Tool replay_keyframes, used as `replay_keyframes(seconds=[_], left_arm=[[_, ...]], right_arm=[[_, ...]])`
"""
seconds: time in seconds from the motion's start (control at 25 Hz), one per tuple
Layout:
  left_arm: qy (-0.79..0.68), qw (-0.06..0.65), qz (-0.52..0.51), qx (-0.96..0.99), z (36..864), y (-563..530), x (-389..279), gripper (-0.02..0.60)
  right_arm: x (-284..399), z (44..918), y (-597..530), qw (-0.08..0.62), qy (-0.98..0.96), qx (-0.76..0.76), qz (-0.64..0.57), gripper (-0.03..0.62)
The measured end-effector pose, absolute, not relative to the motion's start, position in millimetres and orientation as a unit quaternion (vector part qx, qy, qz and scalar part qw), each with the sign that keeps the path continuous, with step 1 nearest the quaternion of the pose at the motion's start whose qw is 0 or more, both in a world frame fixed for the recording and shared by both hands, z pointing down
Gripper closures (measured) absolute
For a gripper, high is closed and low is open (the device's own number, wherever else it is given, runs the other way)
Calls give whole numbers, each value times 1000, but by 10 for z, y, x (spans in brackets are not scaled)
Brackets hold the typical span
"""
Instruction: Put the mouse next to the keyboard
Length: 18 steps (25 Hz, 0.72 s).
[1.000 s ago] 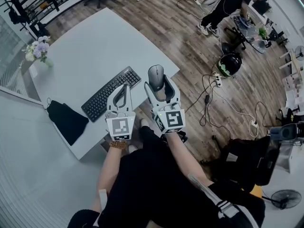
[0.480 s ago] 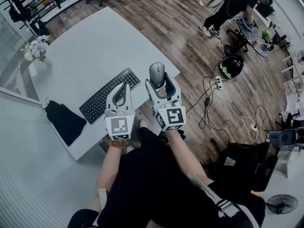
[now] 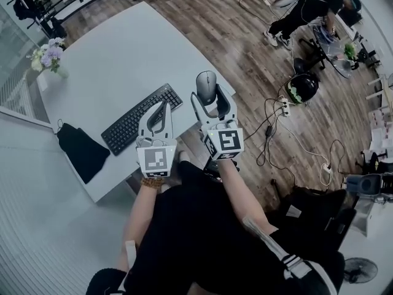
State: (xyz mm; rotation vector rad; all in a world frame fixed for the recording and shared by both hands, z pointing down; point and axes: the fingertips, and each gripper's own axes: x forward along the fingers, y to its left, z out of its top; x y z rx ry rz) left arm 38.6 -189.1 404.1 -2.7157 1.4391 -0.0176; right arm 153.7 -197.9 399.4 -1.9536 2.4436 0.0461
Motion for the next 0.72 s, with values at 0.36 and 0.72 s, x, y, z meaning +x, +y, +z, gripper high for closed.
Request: replay_keyframes(seconds=[0.36, 0.72], left_arm=[[472, 38, -21, -880, 4103, -1981, 369, 571], [480, 37, -32, -876, 4187, -2099, 405, 571]], right_arm=[[1523, 4039, -2171, 0, 800, -600, 24, 295], [1637, 4185, -2336, -15, 805, -592, 20, 295]])
